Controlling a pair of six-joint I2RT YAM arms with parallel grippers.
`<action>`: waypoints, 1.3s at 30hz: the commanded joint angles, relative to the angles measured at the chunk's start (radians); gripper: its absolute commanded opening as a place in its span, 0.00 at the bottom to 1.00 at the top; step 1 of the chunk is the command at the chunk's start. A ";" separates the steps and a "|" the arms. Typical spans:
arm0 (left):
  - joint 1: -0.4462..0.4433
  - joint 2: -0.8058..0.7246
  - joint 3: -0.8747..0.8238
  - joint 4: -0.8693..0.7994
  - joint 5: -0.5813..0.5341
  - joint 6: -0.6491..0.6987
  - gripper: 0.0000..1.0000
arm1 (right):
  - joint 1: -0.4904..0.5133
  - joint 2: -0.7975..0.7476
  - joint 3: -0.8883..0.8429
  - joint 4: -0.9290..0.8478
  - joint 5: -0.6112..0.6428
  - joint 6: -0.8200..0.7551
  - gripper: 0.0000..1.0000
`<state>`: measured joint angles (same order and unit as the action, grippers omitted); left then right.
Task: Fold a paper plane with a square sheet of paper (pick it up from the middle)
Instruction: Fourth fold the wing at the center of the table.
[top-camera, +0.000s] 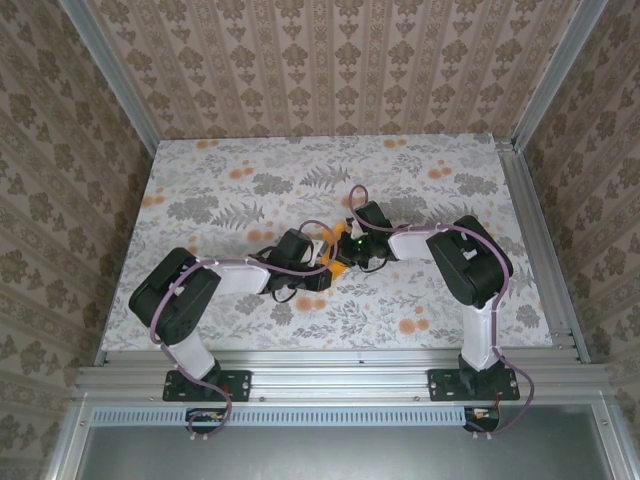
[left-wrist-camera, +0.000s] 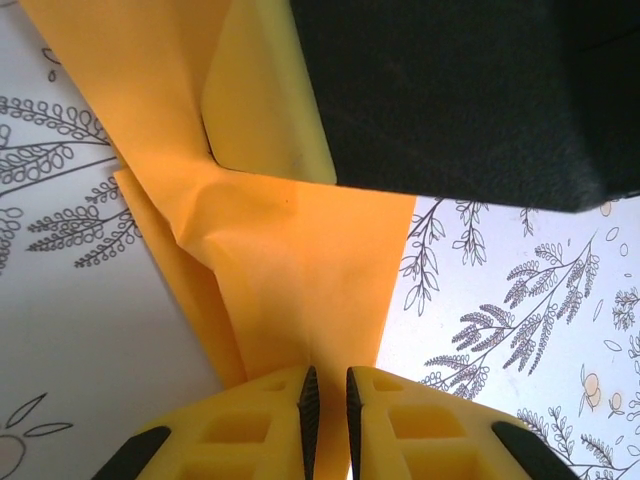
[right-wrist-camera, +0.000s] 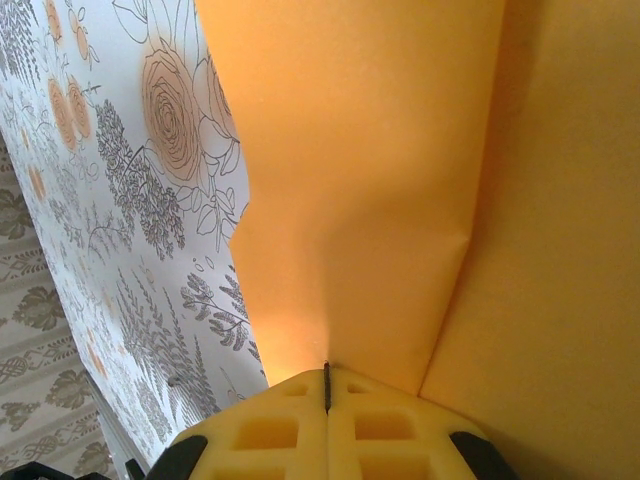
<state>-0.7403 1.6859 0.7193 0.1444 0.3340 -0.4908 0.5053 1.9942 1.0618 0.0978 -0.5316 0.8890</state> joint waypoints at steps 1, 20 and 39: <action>0.001 -0.002 -0.049 -0.056 0.010 -0.021 0.19 | -0.013 -0.005 0.013 -0.079 0.031 -0.021 0.06; -0.021 -0.075 -0.121 -0.083 0.020 -0.046 0.18 | -0.027 -0.001 0.047 -0.128 0.053 -0.063 0.07; 0.000 -0.026 -0.160 -0.012 0.036 -0.029 0.16 | 0.062 -0.161 -0.140 0.157 -0.053 0.167 0.11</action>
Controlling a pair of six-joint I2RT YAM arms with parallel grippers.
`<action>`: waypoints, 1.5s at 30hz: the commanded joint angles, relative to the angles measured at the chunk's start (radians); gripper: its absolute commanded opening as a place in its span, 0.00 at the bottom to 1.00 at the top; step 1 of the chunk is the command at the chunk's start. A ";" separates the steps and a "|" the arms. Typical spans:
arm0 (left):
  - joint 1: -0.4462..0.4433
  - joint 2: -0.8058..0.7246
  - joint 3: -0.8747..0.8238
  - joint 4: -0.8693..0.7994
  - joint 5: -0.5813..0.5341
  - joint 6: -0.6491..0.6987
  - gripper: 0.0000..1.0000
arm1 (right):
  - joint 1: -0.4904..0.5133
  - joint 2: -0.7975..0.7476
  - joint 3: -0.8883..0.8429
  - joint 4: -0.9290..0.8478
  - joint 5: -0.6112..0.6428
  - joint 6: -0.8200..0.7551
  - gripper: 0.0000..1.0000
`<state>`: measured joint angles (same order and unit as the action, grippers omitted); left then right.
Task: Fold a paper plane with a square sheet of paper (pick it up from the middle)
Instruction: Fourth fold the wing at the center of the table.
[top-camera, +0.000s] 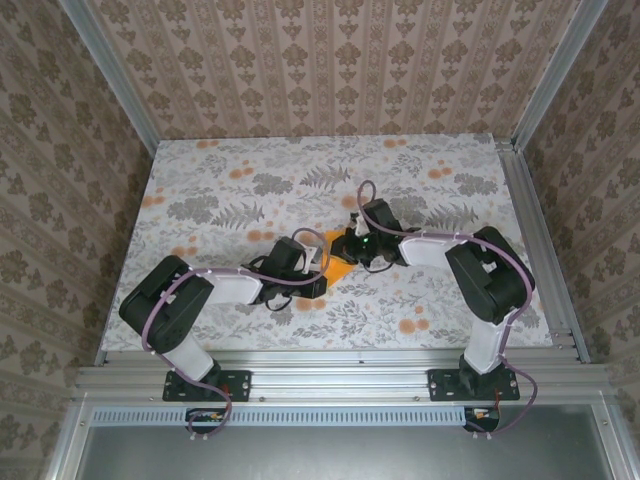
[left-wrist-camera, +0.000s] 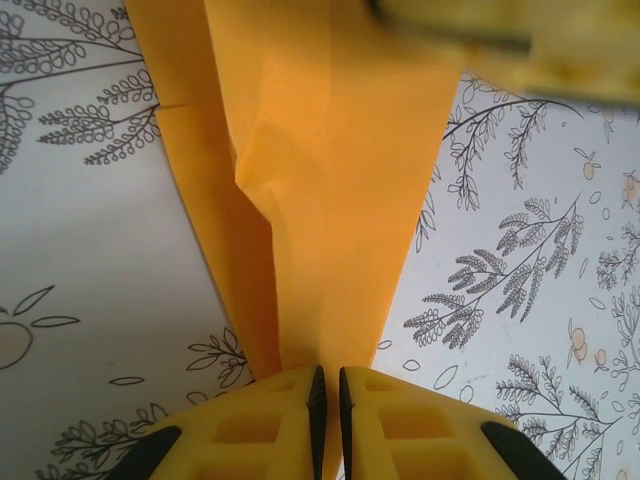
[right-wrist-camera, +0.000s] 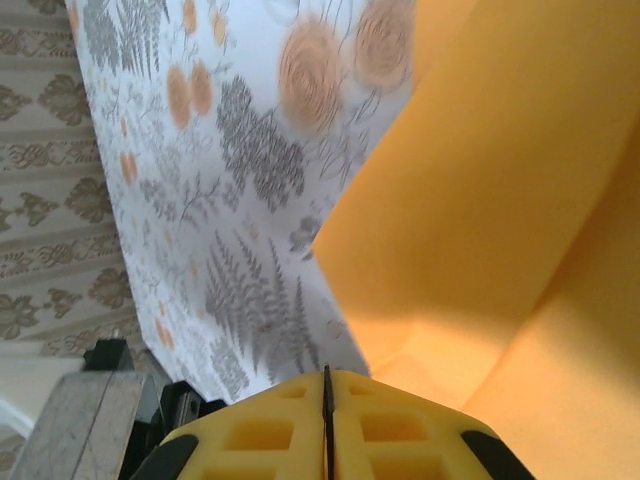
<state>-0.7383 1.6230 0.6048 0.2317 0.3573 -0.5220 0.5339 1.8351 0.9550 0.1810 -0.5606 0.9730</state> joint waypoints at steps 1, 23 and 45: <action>0.000 0.037 -0.046 -0.099 0.014 0.003 0.16 | 0.041 0.005 -0.038 0.078 -0.018 0.091 0.10; 0.008 0.026 -0.068 -0.134 0.008 0.042 0.14 | 0.044 0.171 0.080 -0.125 0.172 -0.009 0.09; 0.006 0.086 -0.041 -0.238 -0.046 0.111 0.12 | -0.067 0.236 0.205 -0.180 0.185 -0.061 0.10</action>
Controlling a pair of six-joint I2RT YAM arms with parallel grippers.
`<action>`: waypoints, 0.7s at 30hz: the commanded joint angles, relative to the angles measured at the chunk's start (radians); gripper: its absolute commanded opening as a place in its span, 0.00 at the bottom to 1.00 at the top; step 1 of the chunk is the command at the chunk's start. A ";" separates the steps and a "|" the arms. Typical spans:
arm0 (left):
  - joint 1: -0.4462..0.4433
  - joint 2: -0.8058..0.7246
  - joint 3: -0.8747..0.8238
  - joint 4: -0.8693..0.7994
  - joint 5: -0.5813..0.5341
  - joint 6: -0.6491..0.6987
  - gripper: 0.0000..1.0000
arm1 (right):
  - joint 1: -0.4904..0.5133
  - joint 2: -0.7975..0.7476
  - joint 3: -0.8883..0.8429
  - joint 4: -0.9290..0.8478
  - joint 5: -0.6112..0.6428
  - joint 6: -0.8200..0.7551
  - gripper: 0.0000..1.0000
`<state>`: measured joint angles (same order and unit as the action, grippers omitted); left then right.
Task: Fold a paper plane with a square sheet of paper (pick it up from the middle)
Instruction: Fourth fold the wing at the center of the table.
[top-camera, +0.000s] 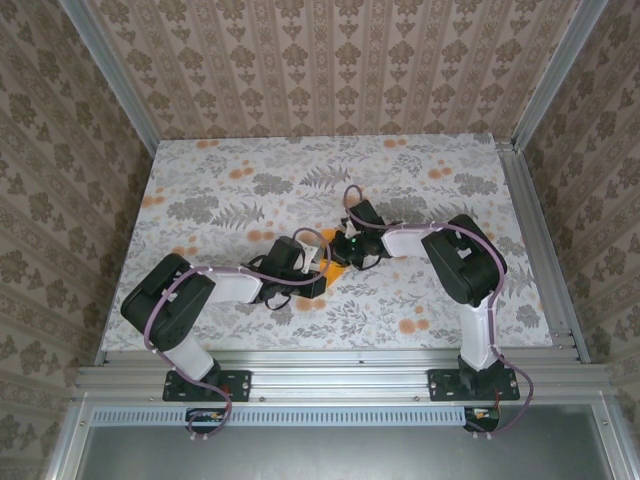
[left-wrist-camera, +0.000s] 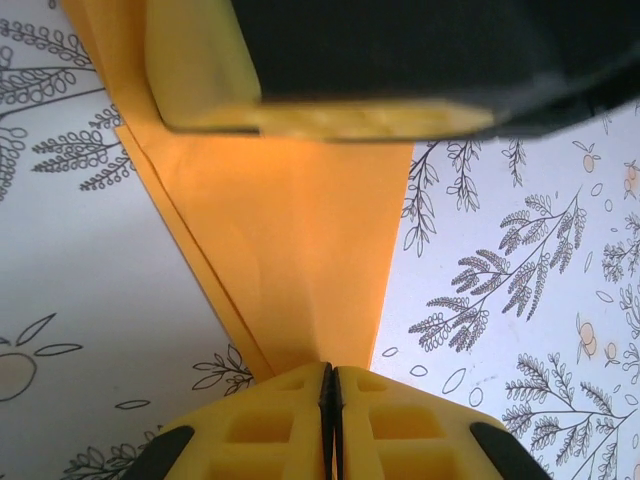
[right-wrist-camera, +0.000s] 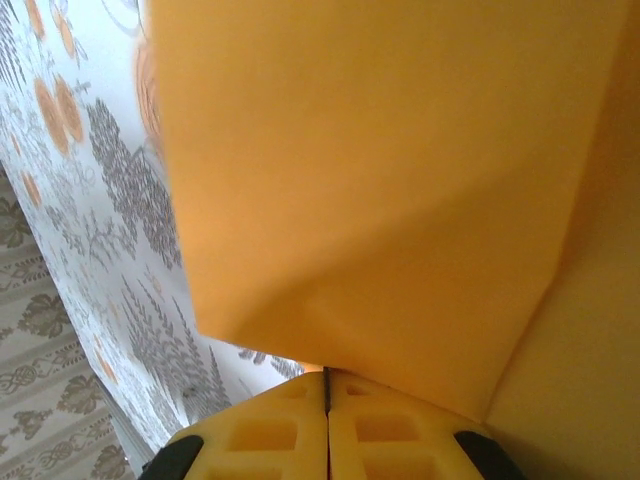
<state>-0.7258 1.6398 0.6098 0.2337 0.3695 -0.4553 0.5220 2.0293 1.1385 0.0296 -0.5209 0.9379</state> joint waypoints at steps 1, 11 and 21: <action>-0.009 0.071 -0.045 -0.247 -0.062 0.048 0.12 | -0.059 0.045 0.030 -0.035 0.148 -0.034 0.10; -0.014 0.063 -0.033 -0.293 -0.067 0.064 0.11 | -0.110 0.099 0.123 -0.084 0.144 -0.069 0.10; -0.013 0.061 -0.036 -0.306 -0.064 0.071 0.10 | -0.166 0.150 0.186 -0.100 0.125 -0.090 0.10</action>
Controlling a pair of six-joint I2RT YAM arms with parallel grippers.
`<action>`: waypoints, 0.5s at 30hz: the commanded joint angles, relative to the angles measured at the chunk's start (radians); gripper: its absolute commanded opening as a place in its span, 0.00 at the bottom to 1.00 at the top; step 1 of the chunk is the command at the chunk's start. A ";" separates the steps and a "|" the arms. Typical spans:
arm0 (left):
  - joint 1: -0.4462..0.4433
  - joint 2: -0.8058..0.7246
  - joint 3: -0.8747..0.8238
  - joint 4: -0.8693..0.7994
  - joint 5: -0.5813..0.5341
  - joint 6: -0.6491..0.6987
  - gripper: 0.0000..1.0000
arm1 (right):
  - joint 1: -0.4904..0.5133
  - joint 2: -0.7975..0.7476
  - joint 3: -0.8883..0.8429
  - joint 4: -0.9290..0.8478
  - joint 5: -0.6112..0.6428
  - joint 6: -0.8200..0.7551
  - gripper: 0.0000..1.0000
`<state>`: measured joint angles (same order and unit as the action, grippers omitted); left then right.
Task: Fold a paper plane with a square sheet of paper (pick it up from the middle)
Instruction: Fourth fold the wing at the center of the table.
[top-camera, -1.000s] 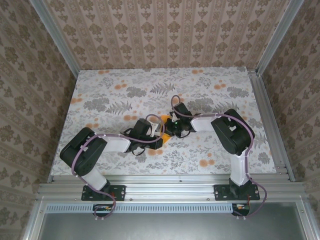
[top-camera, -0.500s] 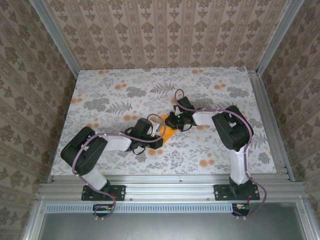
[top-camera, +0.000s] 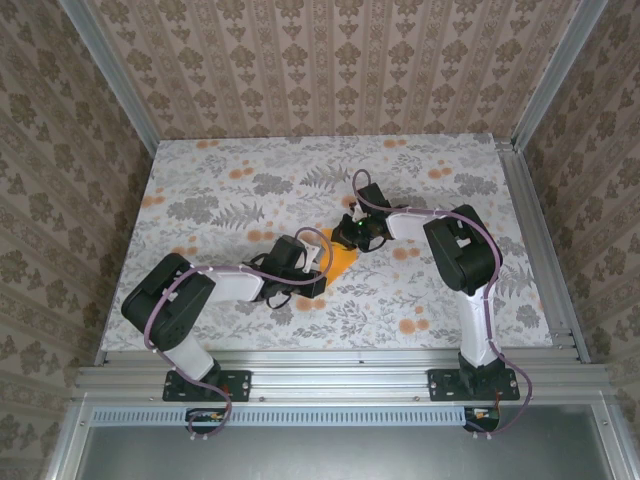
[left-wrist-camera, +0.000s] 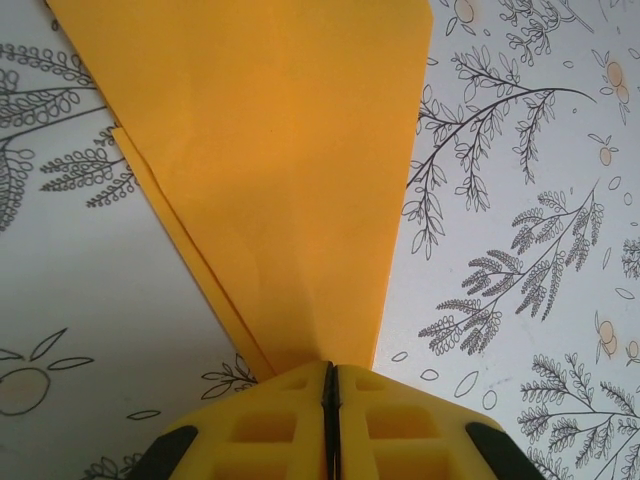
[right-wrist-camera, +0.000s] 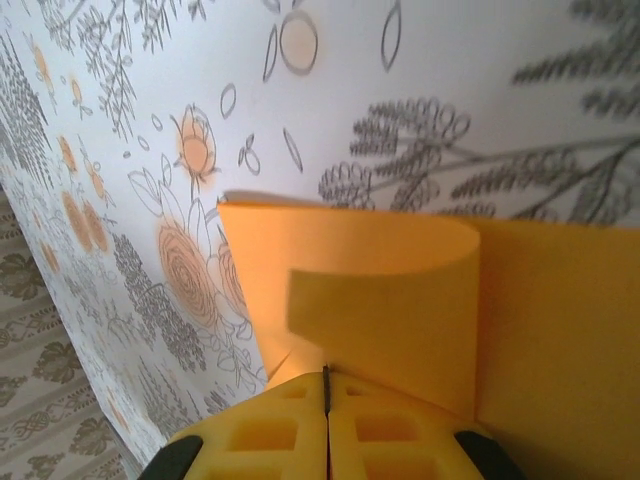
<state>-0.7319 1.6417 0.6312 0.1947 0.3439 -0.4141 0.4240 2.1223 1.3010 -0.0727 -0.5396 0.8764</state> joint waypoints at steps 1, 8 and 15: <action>-0.008 0.059 -0.057 -0.267 -0.037 0.030 0.10 | -0.073 0.061 0.027 0.003 0.142 -0.030 0.10; -0.005 0.061 -0.053 -0.278 -0.031 0.036 0.10 | -0.116 0.080 0.046 0.026 0.115 -0.035 0.10; -0.005 0.061 -0.046 -0.289 -0.016 0.040 0.10 | -0.157 0.097 0.072 0.036 0.096 -0.037 0.11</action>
<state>-0.7322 1.6428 0.6392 0.1825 0.3416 -0.4023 0.3214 2.1727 1.3582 -0.0422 -0.5694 0.8619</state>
